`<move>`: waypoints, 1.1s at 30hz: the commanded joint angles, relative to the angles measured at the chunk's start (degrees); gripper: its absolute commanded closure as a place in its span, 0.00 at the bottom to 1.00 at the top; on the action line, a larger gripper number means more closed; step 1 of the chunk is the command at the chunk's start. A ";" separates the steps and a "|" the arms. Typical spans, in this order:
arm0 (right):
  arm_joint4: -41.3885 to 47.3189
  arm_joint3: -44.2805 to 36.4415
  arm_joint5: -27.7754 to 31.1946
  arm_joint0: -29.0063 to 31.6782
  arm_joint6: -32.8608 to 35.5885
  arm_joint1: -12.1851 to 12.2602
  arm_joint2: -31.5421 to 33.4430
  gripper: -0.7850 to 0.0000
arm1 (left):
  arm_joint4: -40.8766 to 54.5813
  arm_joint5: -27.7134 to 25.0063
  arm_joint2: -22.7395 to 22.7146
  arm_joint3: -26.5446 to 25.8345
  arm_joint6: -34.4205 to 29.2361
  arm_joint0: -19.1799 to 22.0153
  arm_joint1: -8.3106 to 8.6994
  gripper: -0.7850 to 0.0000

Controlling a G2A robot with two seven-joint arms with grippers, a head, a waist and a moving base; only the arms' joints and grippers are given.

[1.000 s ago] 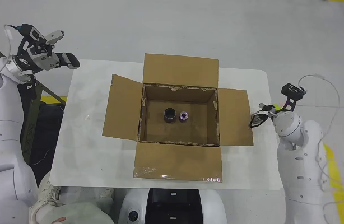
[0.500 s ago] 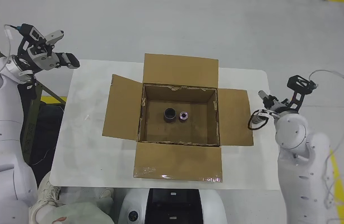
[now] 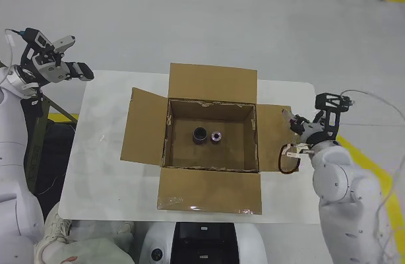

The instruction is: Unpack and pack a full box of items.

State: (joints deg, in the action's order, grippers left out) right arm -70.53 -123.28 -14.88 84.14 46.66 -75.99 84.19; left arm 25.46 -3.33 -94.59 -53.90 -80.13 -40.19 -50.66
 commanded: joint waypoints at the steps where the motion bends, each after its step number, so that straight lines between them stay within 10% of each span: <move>1: -0.94 -0.50 0.83 0.54 -0.28 0.00 -1.46 0.07 | 0.00 0.00 0.00 0.00 0.00 0.00 0.00 0.00; 33: -6.74 3.30 19.11 -4.89 5.91 -0.52 -21.46 0.01 | 0.00 0.00 0.00 0.00 0.00 0.00 0.00 0.00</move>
State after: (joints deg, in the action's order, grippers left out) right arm -77.72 -120.48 3.73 80.09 51.87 -76.45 63.19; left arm 25.46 -3.33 -94.59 -53.90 -80.13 -40.19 -50.66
